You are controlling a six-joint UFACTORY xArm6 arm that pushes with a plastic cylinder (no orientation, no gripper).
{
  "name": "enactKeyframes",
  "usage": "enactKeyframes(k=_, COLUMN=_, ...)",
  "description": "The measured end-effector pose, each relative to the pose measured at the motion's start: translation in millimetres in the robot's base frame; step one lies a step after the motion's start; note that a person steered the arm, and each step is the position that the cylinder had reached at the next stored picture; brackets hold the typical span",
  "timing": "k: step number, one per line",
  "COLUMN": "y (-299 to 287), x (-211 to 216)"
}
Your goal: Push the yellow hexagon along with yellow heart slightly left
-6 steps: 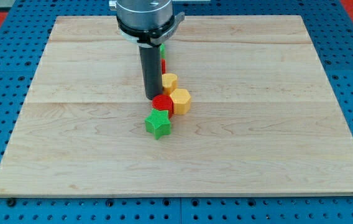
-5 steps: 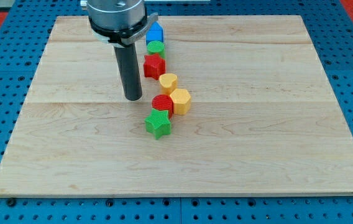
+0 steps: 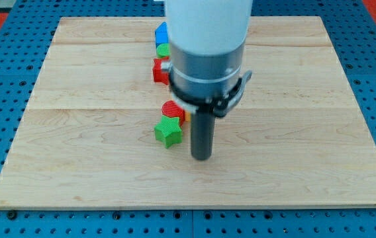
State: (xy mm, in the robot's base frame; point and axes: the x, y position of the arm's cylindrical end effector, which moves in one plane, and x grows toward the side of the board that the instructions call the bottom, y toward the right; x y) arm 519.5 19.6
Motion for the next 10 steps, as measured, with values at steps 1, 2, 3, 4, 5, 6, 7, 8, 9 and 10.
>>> enactKeyframes(k=1, y=-5, x=-62)
enactKeyframes(k=2, y=-19, x=-65)
enactKeyframes(k=3, y=-17, x=-64)
enactKeyframes(k=4, y=39, x=-68)
enactKeyframes(k=5, y=33, x=-76)
enactKeyframes(k=6, y=-3, x=-88)
enactKeyframes(k=7, y=-32, x=-90)
enactKeyframes(k=8, y=-46, x=-87)
enactKeyframes(k=9, y=-49, x=-76)
enactKeyframes(k=10, y=-71, x=-62)
